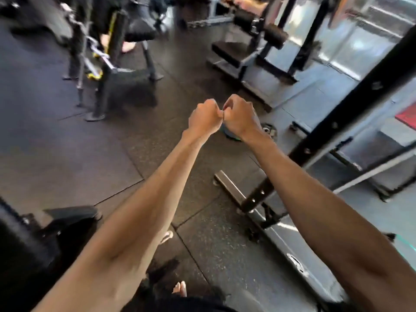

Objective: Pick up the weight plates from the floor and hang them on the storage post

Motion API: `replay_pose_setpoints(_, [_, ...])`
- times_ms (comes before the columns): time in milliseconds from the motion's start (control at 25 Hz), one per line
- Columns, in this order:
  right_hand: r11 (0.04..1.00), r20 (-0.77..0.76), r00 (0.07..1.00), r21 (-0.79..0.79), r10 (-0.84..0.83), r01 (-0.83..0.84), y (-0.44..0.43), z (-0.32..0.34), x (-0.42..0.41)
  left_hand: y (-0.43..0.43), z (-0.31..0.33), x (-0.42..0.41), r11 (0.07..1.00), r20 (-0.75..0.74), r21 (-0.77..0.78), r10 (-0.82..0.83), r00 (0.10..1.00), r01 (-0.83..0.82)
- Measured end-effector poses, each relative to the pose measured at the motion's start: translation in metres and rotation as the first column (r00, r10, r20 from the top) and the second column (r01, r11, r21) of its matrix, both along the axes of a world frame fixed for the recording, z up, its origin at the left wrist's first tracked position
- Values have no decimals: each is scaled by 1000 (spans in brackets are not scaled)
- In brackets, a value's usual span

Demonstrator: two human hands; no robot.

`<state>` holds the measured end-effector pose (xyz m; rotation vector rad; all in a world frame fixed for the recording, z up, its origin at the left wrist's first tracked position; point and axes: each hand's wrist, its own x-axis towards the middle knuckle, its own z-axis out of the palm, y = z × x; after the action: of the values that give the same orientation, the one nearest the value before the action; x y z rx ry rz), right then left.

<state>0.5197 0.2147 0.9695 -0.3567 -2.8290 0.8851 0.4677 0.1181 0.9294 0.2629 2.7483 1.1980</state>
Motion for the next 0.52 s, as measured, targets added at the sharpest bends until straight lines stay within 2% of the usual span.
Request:
replay_pose_setpoints(160, [960, 171, 948, 36, 269, -279, -59, -35, -104, -88, -17, -79, 973, -8, 35, 228, 974, -228])
replay_pose_setpoints(240, [883, 321, 850, 75, 418, -463, -85, -59, -151, -121, -28, -114, 956, -8, 12, 294, 956, -294])
replay_pose_setpoints(360, [781, 540, 662, 13, 521, -625, -111, -98, -219, -149, -59, -169, 945, 65, -84, 322, 945, -316])
replay_pose_setpoints(520, [664, 642, 498, -23, 583, -747, -99, -156, -305, -139, -121, -248, 928, 196, -282, 306, 932, -246])
